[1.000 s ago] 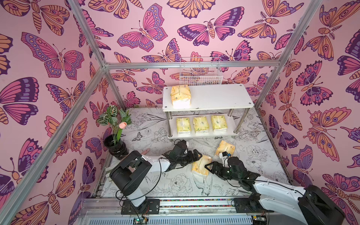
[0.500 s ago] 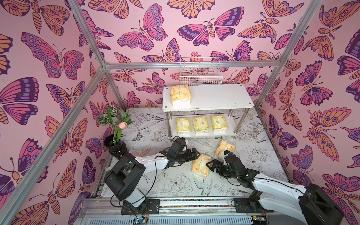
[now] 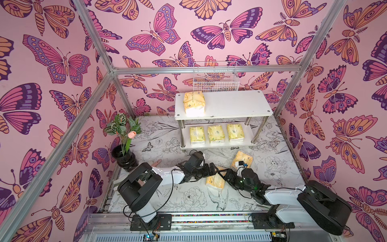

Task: Place the tissue boxes on the shelf by color
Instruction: Pick up the box of tissues from the center of the board.

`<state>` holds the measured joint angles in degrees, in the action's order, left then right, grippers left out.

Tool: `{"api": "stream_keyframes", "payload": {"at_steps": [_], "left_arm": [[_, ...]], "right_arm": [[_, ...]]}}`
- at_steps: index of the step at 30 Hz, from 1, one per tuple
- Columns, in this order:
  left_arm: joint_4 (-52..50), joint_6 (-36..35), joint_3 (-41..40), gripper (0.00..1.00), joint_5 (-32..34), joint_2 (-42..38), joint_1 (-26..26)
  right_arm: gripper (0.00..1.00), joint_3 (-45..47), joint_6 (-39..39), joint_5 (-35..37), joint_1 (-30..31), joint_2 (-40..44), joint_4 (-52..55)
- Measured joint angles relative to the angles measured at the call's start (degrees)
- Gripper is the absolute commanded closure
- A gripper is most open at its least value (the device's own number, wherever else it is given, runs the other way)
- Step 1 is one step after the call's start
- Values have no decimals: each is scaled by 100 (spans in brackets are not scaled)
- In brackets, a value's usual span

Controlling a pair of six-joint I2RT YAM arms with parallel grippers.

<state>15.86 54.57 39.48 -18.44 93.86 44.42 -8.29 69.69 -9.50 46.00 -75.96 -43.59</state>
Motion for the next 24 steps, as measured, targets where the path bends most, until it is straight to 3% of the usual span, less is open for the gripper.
{"api": "stream_keyframes", "payload": {"at_steps": [6, 14, 18, 20, 24], "left_arm": [[763, 393, -299, 0, 166, 39, 44], [1694, 782, -507, 0, 334, 267, 236], [1864, 811, -605, 0, 348, 258, 264], [1875, 811, -612, 0, 345, 258, 286], [1792, 804, -603, 0, 330, 216, 295]], "right_arm": [[5, 61, 175, -518, 66, -822, -1215], [18, -7, 791, -1447, 103, -3139, -4271], [22, 4, 988, -1550, 120, -3493, -4795], [28, 48, 1003, -1550, 133, -3486, -4815], [54, 212, 979, -1539, 144, -3462, -4684]]}}
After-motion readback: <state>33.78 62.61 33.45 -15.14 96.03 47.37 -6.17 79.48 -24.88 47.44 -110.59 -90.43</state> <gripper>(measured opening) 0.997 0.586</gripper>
